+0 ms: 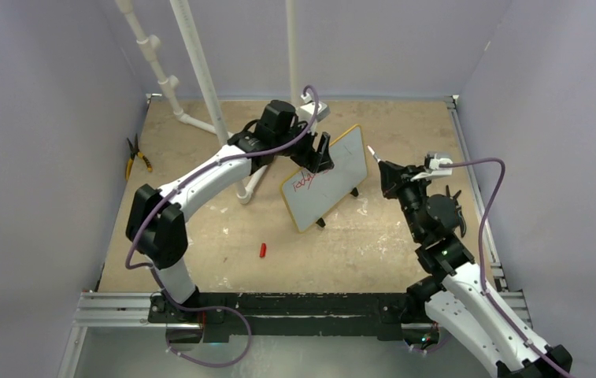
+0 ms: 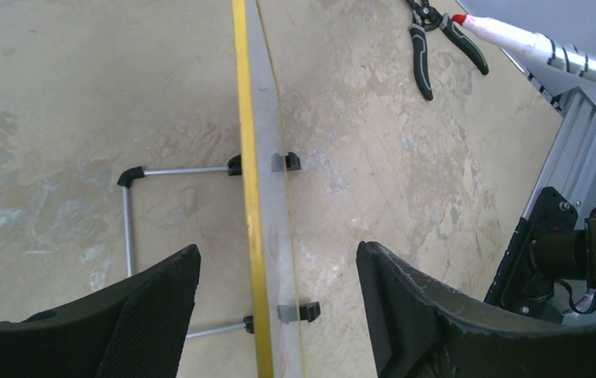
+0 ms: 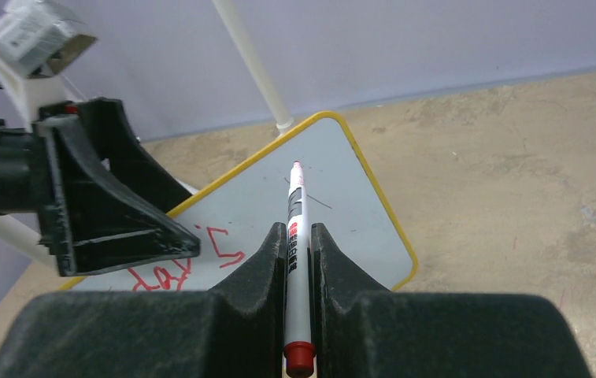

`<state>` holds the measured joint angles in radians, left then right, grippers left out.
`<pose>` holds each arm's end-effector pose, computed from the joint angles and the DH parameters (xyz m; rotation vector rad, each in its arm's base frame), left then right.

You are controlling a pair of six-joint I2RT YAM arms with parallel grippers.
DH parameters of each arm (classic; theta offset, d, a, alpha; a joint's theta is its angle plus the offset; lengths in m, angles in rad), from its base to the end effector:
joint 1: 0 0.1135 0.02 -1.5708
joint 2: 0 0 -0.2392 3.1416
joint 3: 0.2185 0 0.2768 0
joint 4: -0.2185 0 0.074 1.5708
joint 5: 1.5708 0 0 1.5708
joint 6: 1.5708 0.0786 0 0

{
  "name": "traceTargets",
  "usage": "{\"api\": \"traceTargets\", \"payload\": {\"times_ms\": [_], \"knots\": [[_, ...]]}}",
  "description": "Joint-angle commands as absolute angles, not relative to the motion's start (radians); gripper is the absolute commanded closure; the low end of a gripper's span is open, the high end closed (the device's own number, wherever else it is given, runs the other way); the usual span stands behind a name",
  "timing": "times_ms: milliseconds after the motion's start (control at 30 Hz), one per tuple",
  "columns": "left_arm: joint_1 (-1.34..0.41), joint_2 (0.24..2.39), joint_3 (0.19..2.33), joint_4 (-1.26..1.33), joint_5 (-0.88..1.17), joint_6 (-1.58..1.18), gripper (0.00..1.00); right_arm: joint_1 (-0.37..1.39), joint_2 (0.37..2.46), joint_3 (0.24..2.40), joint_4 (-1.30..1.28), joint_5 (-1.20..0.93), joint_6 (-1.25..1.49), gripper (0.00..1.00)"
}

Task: Write a sentence on the whiteboard
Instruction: Hold the whiteboard on the whiteboard stand, then write a sentence on the whiteboard.

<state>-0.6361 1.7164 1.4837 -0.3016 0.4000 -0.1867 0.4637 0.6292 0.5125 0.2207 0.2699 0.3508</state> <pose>0.3498 -0.2964 0.2717 0.7308 2.0673 -0.9014 0.2338 0.0935 0.2979 0.1383 1.4811 0.4632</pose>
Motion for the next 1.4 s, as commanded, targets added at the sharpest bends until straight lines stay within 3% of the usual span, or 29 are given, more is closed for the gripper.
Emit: {"api": "traceTargets", "payload": {"times_ms": [0,67,233,367,433,933,1100,1367], "knots": [[-0.65,1.764,1.591,-0.291,0.444,-0.176,0.31,0.46,0.586,0.526,0.185,0.259,0.348,1.0],[-0.65,1.795,1.616,-0.29,0.467,-0.18,0.45,0.46,0.568,0.524,0.175,0.254,0.35,1.0],[-0.65,1.848,1.634,-0.302,0.49,-0.175,0.67,0.459,0.538,0.529,0.146,0.253,0.351,1.0],[-0.652,1.871,1.636,-0.341,0.518,-0.148,0.93,0.46,0.523,0.532,0.134,0.247,0.353,1.0],[-0.65,1.879,1.635,-0.368,0.538,-0.131,1.0,0.46,0.519,0.532,0.131,0.239,0.356,1.0],[-0.65,1.925,1.654,-0.558,0.677,-0.021,1.0,0.46,0.418,0.534,0.168,0.155,0.318,1.0],[-0.65,1.894,1.618,-0.494,0.661,-0.034,1.0,0.46,0.369,0.509,0.181,0.122,0.31,1.0],[-0.648,1.772,1.519,-0.329,0.545,-0.079,0.53,0.46,0.31,0.443,0.157,0.096,0.323,1.0]]}}
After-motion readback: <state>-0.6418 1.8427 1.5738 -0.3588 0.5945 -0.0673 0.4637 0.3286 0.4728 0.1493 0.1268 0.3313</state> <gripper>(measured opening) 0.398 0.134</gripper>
